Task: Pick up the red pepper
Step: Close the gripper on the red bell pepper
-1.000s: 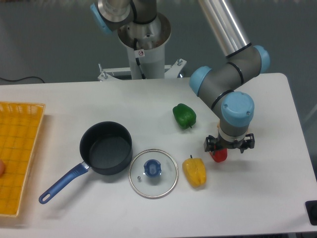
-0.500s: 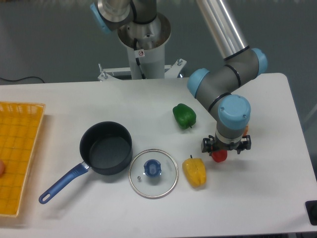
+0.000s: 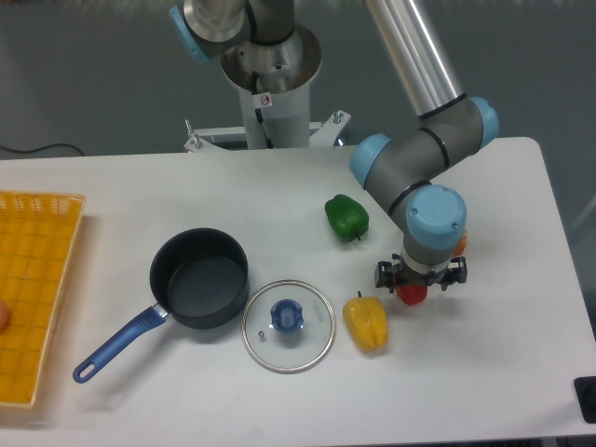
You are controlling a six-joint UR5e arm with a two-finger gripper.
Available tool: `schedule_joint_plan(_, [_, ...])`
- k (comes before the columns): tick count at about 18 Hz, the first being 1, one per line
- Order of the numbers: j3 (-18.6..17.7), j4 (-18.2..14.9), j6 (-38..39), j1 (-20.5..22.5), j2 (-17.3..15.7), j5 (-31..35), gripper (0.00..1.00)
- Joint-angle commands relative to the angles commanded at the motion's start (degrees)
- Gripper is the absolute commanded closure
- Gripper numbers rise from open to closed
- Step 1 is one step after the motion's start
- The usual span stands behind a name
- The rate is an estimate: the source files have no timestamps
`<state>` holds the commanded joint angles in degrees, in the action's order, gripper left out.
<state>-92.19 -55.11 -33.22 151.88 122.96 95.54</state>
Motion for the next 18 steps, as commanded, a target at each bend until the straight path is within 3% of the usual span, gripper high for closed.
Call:
schedule_joint_plan(4, [0.0,-0.09,0.0,-0.09,-0.09,0.09,0.23])
schedule_joint_plan(6, [0.0,-0.09,0.0,-0.18,-0.09,0.09,0.39])
schedule_joint_plan(7, [0.08,-0.09,0.09,-0.26,-0.09,0.09,0.54])
schedule_joint_plan(8, [0.17,0.0,0.09,-0.44,-0.17,0.09,0.57])
schedule_joint_plan(18, [2.28,-1.05,-0.09,-0.62,-2.02,0.26,0.58])
